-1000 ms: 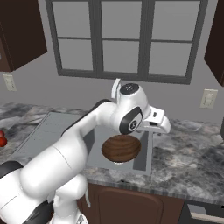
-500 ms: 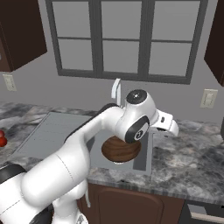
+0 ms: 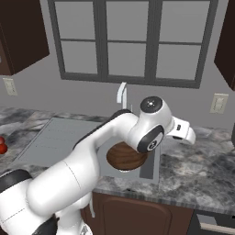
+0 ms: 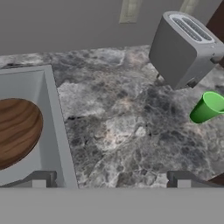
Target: Remove the bell pepper and apple from the sink. Then move the bowl and cup from the counter to the sink for washing.
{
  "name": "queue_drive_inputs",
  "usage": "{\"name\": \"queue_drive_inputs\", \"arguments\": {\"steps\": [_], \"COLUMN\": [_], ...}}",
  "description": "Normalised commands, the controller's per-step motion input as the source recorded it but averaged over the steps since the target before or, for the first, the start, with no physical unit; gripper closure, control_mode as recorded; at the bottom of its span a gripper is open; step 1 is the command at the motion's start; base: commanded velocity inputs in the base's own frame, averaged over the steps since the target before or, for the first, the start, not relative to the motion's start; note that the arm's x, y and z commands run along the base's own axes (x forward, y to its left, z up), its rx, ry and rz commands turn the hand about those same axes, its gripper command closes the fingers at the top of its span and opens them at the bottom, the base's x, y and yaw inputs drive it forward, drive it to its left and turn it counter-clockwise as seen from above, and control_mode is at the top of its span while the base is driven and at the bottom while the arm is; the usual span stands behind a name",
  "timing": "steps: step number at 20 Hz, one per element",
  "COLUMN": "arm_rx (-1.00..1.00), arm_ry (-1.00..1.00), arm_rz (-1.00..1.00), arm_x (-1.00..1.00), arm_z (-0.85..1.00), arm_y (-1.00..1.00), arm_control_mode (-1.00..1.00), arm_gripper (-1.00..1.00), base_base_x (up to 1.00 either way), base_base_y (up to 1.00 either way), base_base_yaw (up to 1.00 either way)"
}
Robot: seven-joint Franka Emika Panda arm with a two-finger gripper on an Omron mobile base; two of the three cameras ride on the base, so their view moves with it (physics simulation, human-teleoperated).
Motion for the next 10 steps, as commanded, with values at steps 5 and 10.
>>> {"name": "queue_drive_inputs", "arguments": {"steps": [5, 10], "arm_rx": [0.0, 0.0], "arm_ry": [0.0, -0.01], "arm_rz": [0.0, 0.0], "arm_x": [-0.04, -0.08], "arm_z": [0.01, 0.0], "arm_y": [-0.22, -0.18], "arm_control_mode": [-1.0, -1.0], "arm_gripper": [-1.0, -1.0], "base_base_x": [0.0, 0.0], "base_base_y": [0.0, 0.0], "base_base_yaw": [0.0, 0.0]}}
